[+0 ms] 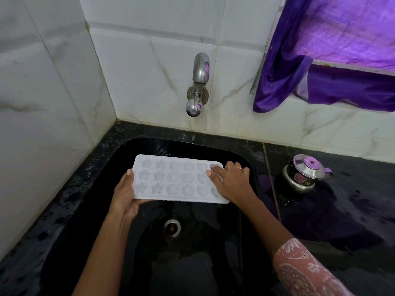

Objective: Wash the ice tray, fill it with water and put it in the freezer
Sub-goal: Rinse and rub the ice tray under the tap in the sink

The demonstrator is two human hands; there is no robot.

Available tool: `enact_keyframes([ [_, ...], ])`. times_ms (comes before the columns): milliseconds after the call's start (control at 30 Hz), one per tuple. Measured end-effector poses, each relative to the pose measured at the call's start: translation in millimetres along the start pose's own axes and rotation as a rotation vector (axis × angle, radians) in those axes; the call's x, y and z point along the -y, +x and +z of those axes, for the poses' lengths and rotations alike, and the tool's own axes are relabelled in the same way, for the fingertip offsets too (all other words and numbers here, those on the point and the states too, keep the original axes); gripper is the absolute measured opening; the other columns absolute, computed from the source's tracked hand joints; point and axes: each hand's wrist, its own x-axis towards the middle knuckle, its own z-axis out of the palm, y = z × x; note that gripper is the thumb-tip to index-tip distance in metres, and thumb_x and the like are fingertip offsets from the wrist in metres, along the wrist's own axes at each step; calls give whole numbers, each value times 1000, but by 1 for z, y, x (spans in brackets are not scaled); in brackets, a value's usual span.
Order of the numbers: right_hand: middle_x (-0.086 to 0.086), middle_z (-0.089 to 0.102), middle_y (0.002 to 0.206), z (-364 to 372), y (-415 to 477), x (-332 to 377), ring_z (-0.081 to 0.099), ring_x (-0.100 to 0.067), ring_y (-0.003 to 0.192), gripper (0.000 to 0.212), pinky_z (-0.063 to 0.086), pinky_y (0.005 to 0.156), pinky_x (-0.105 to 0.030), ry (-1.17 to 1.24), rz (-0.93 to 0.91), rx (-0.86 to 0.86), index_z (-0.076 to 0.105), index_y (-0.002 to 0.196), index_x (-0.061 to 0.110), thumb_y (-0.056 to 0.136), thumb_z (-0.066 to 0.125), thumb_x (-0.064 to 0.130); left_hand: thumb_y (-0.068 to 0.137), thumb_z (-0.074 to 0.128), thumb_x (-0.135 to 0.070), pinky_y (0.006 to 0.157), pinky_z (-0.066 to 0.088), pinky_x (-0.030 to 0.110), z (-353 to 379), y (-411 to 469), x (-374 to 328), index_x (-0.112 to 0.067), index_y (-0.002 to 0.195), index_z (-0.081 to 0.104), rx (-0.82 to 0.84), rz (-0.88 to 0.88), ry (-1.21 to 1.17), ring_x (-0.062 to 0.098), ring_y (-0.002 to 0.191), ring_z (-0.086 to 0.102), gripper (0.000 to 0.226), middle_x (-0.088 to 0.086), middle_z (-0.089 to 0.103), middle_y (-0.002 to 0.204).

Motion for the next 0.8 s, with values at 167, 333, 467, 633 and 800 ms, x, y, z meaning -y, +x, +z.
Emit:
enact_keyframes([
  [167, -6, 52, 112, -3, 4, -2, 43, -25, 113, 42, 26, 95, -37, 12, -8, -14, 53, 127, 31, 97, 30, 49, 101, 30, -37, 61, 51, 42, 1, 1, 2, -15, 123, 50, -12, 6, -10, 21, 88, 63, 37, 4, 65, 101],
  [333, -8, 54, 115, -1, 6, -1, 43, -27, 112, 45, 27, 93, -37, -52, -4, -31, 52, 128, 27, 97, 28, 49, 101, 30, -36, 66, 51, 44, 4, -1, 4, -17, 117, 52, 8, -4, -33, 22, 88, 63, 33, 4, 65, 100],
  [467, -7, 54, 117, 0, 6, 1, 44, -26, 112, 45, 28, 94, -37, -54, 9, -31, 51, 129, 29, 97, 26, 49, 101, 30, -36, 64, 50, 43, 5, -1, 3, -21, 106, 55, 14, 3, -18, 21, 87, 63, 30, 4, 65, 100],
  [633, -7, 54, 114, 0, 4, 0, 44, -26, 112, 44, 27, 95, -38, -42, -2, -20, 50, 130, 31, 97, 27, 50, 101, 30, -38, 57, 55, 41, 3, 2, 3, -15, 123, 52, 15, 5, -6, 21, 88, 64, 38, 5, 65, 104],
  [800, -7, 53, 113, -2, 4, -1, 44, -25, 114, 41, 25, 97, -37, 21, -12, 2, 52, 128, 32, 97, 30, 48, 100, 31, -39, 59, 54, 43, -2, 5, 5, -12, 131, 48, -7, -16, -8, 25, 93, 63, 45, 12, 61, 118],
])
